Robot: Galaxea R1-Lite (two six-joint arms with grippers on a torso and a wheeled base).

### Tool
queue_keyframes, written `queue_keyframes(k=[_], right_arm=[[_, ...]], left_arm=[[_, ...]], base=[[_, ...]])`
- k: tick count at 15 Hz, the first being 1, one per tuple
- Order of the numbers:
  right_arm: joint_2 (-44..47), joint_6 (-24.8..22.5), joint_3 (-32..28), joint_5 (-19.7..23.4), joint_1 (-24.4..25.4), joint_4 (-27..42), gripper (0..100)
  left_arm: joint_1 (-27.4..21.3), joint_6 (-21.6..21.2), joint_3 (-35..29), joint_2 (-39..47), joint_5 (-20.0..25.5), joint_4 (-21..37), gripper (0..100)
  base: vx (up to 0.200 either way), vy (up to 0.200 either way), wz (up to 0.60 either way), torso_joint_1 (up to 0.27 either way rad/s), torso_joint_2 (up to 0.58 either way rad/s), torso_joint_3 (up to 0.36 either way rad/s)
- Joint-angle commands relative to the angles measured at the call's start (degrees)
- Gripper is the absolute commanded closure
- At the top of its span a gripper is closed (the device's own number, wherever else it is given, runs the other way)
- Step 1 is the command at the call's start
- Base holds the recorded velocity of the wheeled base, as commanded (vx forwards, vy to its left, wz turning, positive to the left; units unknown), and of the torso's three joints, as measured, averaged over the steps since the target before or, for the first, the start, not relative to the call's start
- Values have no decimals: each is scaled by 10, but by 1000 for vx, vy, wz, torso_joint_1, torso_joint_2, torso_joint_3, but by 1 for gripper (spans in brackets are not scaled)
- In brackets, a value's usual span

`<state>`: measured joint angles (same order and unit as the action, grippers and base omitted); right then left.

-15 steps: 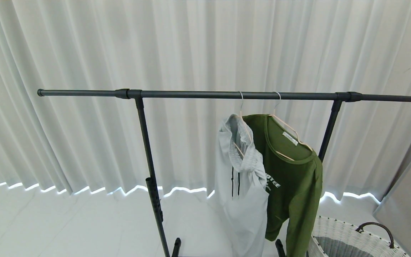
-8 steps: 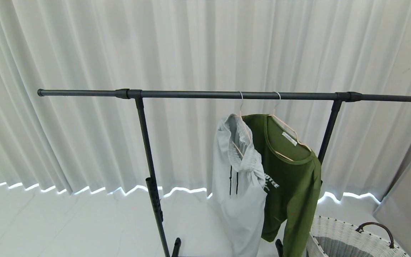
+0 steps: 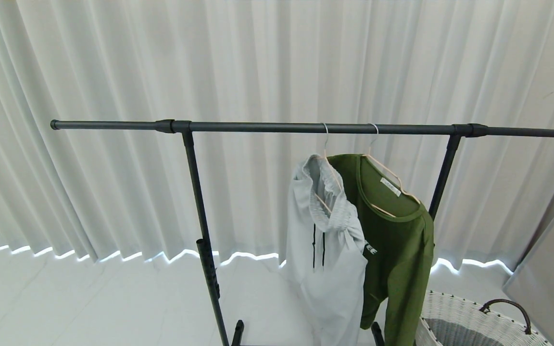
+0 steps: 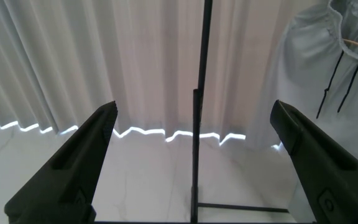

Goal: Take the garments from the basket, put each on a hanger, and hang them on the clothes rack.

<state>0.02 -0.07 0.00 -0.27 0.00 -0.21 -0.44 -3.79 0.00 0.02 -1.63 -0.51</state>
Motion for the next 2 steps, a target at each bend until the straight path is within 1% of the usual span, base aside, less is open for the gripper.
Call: queue_keyframes(k=[1, 2], right_arm=[[0, -2, 0, 0, 0, -1, 0], [0, -1, 0, 0, 0, 0, 0]], left_arm=[[0, 0, 0, 0, 0, 0, 0], [0, 0, 0, 0, 0, 0, 0]], base=[[0, 0, 0, 0, 0, 0], [0, 0, 0, 0, 0, 0]])
